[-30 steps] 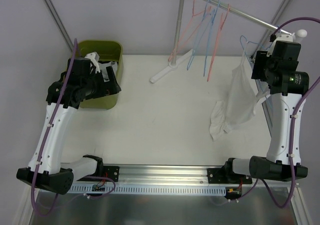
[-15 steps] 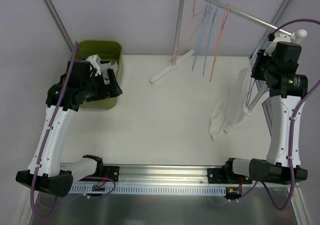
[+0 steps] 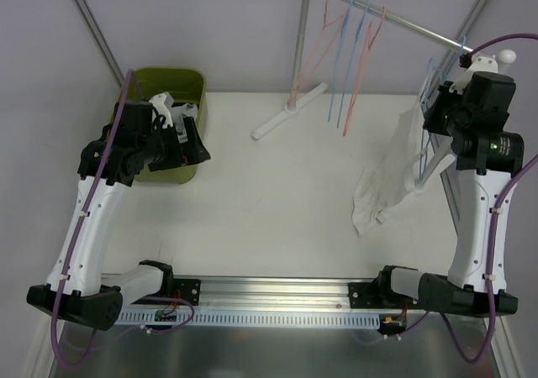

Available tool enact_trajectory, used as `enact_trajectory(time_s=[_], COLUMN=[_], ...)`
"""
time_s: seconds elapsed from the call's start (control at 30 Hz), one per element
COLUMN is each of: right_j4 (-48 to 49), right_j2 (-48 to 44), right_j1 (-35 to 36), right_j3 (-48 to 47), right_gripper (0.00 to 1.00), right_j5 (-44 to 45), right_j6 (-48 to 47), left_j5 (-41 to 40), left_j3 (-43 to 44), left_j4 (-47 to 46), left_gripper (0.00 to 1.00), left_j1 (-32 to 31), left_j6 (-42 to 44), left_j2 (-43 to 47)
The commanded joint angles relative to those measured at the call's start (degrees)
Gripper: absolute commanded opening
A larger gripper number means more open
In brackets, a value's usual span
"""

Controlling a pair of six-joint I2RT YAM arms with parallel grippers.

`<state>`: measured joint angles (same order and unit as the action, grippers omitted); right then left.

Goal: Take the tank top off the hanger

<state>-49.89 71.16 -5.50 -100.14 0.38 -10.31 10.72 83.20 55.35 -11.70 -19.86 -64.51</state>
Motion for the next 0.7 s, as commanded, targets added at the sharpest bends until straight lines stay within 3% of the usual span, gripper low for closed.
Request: enact_trajectory(time_s=[0.0,0.27,0.4,0.53,0.67], right_j4=[3.22,2.61,0.85,-2.74,-5.56], right_j2=[-3.56,-8.57,-13.4,-19.98,-25.44], right_j1=[-0.3,-0.39,-0.39,-0.39,-0.3], right_j3=[-4.27,-5.16,-2.0,0.56,3.45], right_gripper=[0.0,0.0,0.0,0.0,0.0], right_j5=[-2.66,-9.6,-15.13,-20.76,-25.16], right_j6=[1.95,2.92,5.29,7.14,10.65], left_j5=[3.25,3.08,3.52,5.45,7.47], left_j3=[2.05,5.3,11.17,15.67,19.88], left_j4=[-0.42,-0.51,-1.03,-4.98,-15.06], left_gripper=[0.99,0.99,0.99,0.99,0.99], left_j1=[-0.95,-4.2,-7.01,-13.49,-21.76], left_j6=[1.31,0.17,-0.53,-0.18,0.78], left_j2=[-0.53,-0.79,-0.96,-2.63,-6.14])
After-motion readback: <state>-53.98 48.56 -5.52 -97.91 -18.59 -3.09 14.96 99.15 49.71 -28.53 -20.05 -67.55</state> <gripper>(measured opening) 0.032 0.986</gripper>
